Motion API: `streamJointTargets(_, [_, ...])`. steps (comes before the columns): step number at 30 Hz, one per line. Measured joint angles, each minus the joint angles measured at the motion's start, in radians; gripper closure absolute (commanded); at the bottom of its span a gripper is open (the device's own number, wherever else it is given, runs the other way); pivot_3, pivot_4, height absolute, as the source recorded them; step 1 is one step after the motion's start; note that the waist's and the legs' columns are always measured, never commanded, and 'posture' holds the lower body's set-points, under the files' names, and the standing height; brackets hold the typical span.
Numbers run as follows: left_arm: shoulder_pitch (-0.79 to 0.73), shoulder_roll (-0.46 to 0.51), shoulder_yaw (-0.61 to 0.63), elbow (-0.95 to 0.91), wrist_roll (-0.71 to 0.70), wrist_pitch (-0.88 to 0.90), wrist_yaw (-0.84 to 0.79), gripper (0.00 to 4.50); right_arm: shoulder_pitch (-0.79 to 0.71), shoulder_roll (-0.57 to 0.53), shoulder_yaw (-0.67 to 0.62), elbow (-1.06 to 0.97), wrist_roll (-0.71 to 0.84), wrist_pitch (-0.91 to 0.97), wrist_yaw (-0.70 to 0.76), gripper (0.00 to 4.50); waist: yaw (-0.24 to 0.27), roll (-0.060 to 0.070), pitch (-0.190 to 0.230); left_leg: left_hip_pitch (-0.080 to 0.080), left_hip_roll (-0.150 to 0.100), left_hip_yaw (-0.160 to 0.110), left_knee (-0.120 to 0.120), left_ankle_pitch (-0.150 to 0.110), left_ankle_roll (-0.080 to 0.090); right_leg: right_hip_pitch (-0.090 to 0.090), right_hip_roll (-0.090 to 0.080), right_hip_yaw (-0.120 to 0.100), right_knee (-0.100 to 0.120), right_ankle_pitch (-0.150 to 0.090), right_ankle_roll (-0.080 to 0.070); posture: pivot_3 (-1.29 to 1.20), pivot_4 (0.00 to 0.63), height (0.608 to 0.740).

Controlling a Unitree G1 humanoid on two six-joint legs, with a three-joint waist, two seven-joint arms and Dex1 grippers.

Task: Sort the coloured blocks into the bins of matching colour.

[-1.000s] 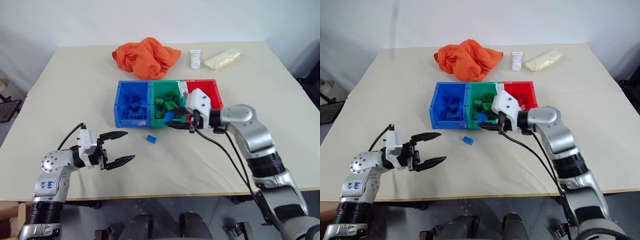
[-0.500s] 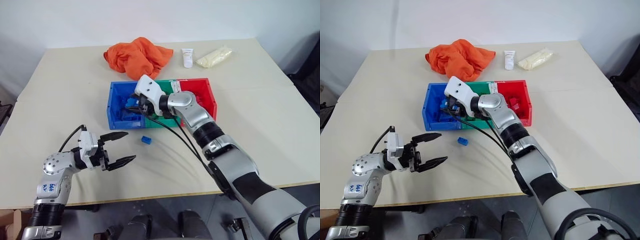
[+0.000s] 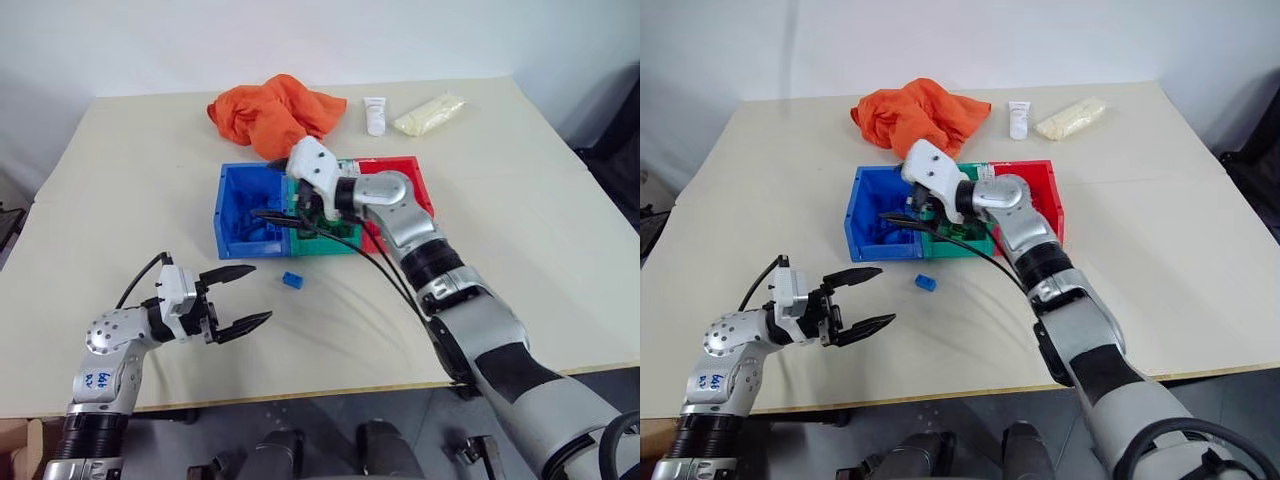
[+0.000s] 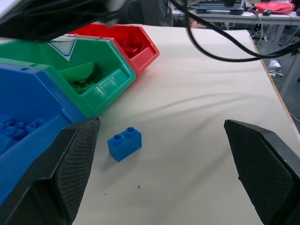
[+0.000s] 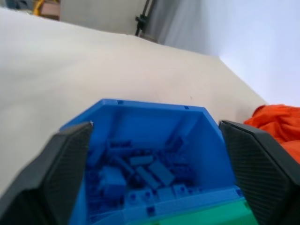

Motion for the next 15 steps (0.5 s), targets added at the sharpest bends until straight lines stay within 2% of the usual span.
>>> streamJointTargets(2, [0.002,0.001,0.002,0.000,0.001,-0.001,0.003,0.00,0.058,-0.047,-0.002,-0.087,0.024,0.015,0.048,0.02,0.002,0.000,0.000,0.000,0.000,0.000,0.000,0.000,0.000,0.000,0.000,0.000,0.000,0.000,0.000,0.00,0.150,0.740])
streamJointTargets(8, [0.084,0.017,0.053,-0.014,0.001,-0.006,0.036,0.00,0.315,-0.314,-0.047,-0.422,0.176,0.168,0.268,0.02,0.012,0.000,0.000,0.000,0.000,0.001,0.000,0.000,0.000,0.000,-0.001,0.001,-0.005,0.000,0.000,0.00,0.150,0.740])
streamJointTargets(15, [0.252,0.050,0.126,-0.093,0.004,0.001,0.090,0.00,0.495,-0.554,-0.110,-0.527,0.252,0.289,0.403,0.02,0.024,0.001,0.001,0.000,0.001,0.005,0.000,-0.001,0.001,0.000,-0.001,0.003,-0.008,-0.001,-0.001,0.00,0.150,0.740])
